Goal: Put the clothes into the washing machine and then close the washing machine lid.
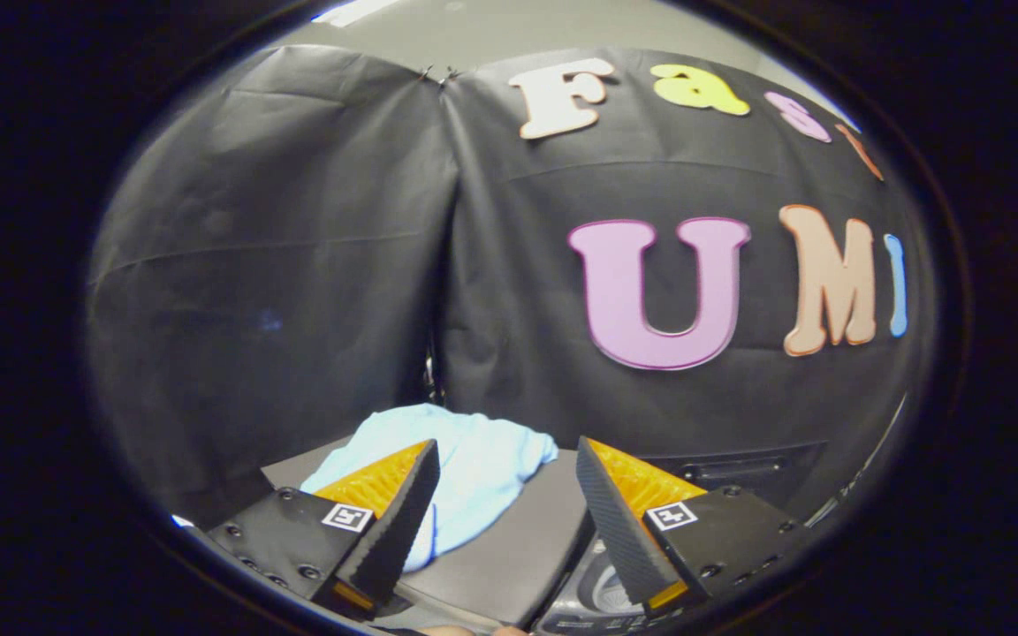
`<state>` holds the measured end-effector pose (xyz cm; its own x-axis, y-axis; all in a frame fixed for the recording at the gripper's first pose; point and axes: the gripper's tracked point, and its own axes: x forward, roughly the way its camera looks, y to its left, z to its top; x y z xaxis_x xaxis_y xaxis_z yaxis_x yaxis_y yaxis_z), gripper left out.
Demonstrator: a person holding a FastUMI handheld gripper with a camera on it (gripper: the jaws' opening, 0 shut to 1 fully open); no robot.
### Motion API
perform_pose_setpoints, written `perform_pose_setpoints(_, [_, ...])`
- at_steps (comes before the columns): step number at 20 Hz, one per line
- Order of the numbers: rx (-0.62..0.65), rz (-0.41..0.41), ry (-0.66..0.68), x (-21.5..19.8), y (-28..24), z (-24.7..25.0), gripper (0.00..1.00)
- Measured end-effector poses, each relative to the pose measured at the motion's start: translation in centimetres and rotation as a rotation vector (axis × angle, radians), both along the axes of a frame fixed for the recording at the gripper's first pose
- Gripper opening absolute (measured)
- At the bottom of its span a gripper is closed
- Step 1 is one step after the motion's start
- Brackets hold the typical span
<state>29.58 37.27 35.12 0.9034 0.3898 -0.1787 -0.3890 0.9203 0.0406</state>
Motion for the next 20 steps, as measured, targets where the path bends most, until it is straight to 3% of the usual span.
perform_pose_setpoints(9, [-0.216,0.002,0.227,3.0,4.8,-7.1,0.97])
perform_pose_setpoints(20, [-0.303,0.046,0.403,3.3,6.3,-13.3,0.99])
